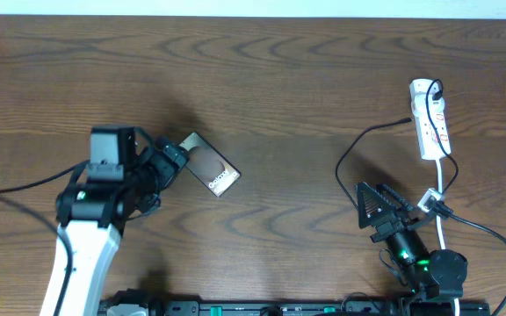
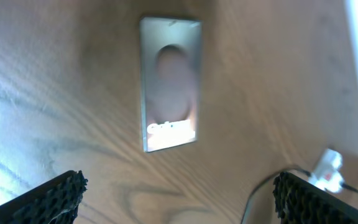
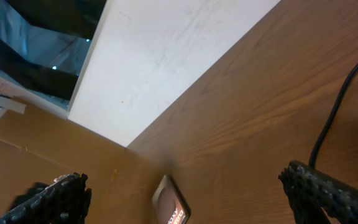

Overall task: Plug charger to phone and switch on socket
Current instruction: 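Move the left gripper over the silver Galaxy phone, then lower the left gripper and close it on the phone's sides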

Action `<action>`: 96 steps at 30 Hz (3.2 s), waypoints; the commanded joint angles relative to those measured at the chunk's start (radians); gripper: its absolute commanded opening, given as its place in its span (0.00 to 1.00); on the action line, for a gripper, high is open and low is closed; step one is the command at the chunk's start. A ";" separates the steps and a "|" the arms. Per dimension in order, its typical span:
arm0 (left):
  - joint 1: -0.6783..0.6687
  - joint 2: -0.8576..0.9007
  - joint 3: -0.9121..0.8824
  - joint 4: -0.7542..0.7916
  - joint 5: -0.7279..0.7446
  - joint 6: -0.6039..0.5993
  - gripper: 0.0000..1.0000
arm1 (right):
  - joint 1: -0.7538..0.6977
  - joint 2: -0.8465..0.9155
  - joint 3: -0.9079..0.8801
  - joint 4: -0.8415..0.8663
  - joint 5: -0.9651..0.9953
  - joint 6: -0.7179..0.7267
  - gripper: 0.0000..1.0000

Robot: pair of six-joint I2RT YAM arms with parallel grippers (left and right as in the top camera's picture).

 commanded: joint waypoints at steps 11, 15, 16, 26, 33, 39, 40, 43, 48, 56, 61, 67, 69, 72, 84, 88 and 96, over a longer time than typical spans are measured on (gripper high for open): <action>-0.110 0.565 0.419 -0.187 -0.200 -0.064 0.98 | 0.001 -0.005 -0.002 -0.004 -0.005 -0.011 0.99; -0.110 0.689 0.428 -0.143 -0.183 -0.064 0.98 | 0.001 -0.005 -0.002 -0.004 -0.005 -0.011 0.99; -0.110 0.708 0.428 -0.129 -0.171 -0.064 0.98 | 0.001 -0.005 -0.002 -0.004 -0.005 -0.011 0.99; -0.165 0.743 0.428 -0.056 -0.206 -0.069 0.98 | 0.001 -0.005 -0.002 -0.004 -0.005 -0.011 0.99; -0.212 0.791 0.426 -0.069 -0.245 -0.113 0.98 | 0.001 -0.005 -0.002 -0.004 -0.005 -0.011 0.99; -0.213 0.821 0.426 -0.084 -0.244 -0.112 0.98 | 0.001 -0.005 -0.001 -0.004 -0.005 -0.011 0.99; -0.212 0.821 0.426 -0.084 -0.244 -0.112 0.98 | 0.001 -0.005 -0.002 -0.004 -0.005 -0.011 0.99; -0.212 0.821 0.426 -0.082 -0.245 -0.112 0.98 | 0.001 -0.005 -0.001 -0.004 -0.005 -0.011 0.99; -0.212 0.822 0.422 -0.075 -0.245 -0.113 0.98 | 0.001 -0.005 -0.002 -0.004 -0.005 -0.011 0.99; -0.213 0.869 0.420 -0.064 -0.244 -0.113 0.98 | 0.001 -0.005 -0.002 -0.004 -0.005 -0.011 0.99; -0.212 0.927 0.420 -0.064 -0.243 -0.113 0.98 | 0.001 -0.005 -0.002 -0.004 -0.005 -0.011 0.99; -0.213 0.955 0.420 -0.064 -0.225 -0.113 0.98 | 0.001 -0.005 -0.002 -0.004 -0.005 -0.011 0.99; -0.213 0.955 0.420 -0.065 -0.225 -0.113 0.98 | 0.001 -0.005 -0.002 -0.004 -0.005 -0.011 0.99; -0.213 0.955 0.420 -0.069 -0.225 -0.113 0.98 | 0.001 -0.005 -0.002 -0.004 -0.005 -0.011 0.99; -0.235 0.955 0.420 -0.075 -0.225 -0.113 0.98 | 0.001 -0.005 -0.001 -0.004 -0.005 -0.011 0.99; -0.248 0.955 0.420 -0.075 -0.225 -0.113 0.99 | 0.001 -0.005 -0.002 -0.004 -0.005 -0.011 0.99; -0.248 0.955 0.420 -0.076 -0.225 -0.113 0.88 | 0.001 -0.005 -0.002 -0.004 -0.005 -0.011 0.99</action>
